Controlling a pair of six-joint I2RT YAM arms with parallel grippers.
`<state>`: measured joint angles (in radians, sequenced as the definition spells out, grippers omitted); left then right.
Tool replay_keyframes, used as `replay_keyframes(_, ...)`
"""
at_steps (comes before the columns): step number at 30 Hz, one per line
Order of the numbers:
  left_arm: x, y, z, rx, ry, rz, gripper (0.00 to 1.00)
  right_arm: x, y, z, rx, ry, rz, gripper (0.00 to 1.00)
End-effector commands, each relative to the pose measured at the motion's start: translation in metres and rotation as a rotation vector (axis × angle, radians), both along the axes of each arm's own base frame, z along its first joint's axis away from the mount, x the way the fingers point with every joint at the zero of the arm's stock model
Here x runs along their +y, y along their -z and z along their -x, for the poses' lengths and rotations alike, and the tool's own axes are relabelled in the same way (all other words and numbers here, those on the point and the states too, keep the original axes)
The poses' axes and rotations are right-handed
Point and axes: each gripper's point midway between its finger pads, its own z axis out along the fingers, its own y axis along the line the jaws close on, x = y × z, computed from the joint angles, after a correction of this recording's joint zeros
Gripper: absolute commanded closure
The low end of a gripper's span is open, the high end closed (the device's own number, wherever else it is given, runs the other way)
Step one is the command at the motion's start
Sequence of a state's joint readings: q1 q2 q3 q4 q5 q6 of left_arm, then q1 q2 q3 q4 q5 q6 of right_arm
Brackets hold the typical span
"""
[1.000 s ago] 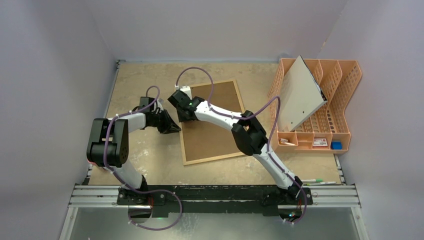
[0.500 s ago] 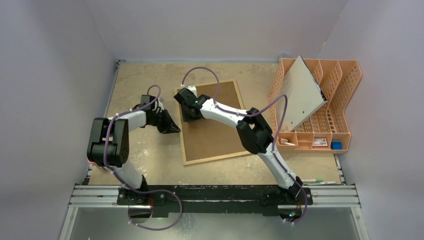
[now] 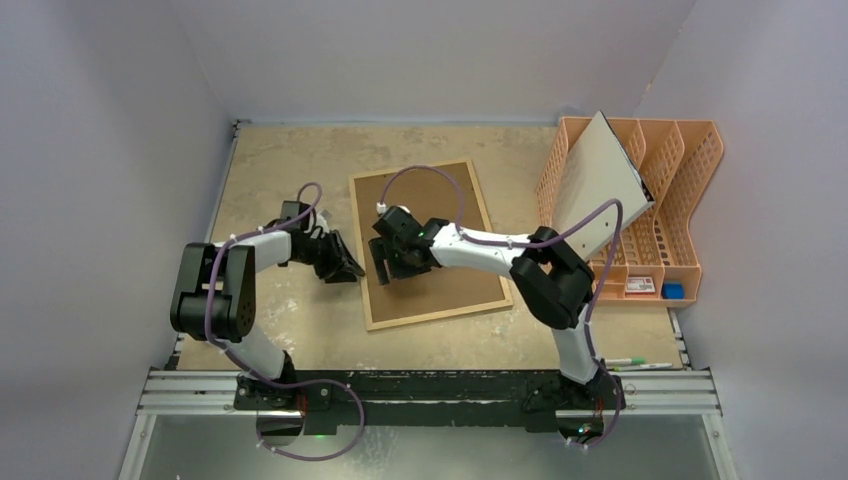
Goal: Put the photo into the frame
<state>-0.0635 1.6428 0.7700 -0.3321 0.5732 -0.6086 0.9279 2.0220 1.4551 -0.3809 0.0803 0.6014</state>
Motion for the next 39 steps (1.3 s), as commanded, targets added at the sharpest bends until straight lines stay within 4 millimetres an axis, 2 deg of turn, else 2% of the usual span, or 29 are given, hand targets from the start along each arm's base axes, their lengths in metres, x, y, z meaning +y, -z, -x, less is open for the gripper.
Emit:
replay_keyframes(1, 0.001, 0.013, 0.021, 0.057, 0.008, -0.020, 0.68, 0.018, 0.013, 0.043, 0.070, -0.114, 0.001, 0.25)
replay_keyframes(3, 0.005, 0.019, 0.025, 0.082, -0.001, -0.043, 0.69, 0.022, 0.020, 0.046, 0.072, -0.119, 0.025, 0.24)
replay_keyframes(4, 0.009, 0.027, 0.031, 0.113, -0.011, -0.072, 0.74, 0.021, 0.032, 0.043, 0.069, -0.094, 0.077, 0.23)
replay_keyframes(6, 0.011, 0.030, 0.034, 0.122, -0.016, -0.081, 0.80, 0.018, 0.040, 0.038, 0.062, -0.058, 0.115, 0.23)
replay_keyframes(9, 0.013, 0.033, 0.038, 0.133, -0.018, -0.095, 0.86, 0.018, 0.046, 0.033, 0.061, -0.030, 0.135, 0.24)
replay_keyframes(14, 0.015, 0.036, 0.042, 0.146, -0.018, -0.109, 0.92, 0.011, 0.047, 0.026, 0.044, 0.060, 0.184, 0.26)
replay_keyframes(21, 0.017, 0.039, 0.045, 0.160, -0.020, -0.120, 0.94, 0.007, 0.036, 0.012, -0.021, 0.110, 0.207, 0.33)
replay_keyframes(36, 0.016, 0.037, 0.045, 0.155, -0.015, -0.115, 0.95, 0.003, 0.047, 0.022, 0.032, 0.093, 0.225, 0.42)
replay_keyframes(39, 0.008, 0.026, 0.042, 0.139, 0.003, -0.066, 0.94, 0.004, 0.049, 0.024, 0.042, 0.090, 0.218, 0.41)
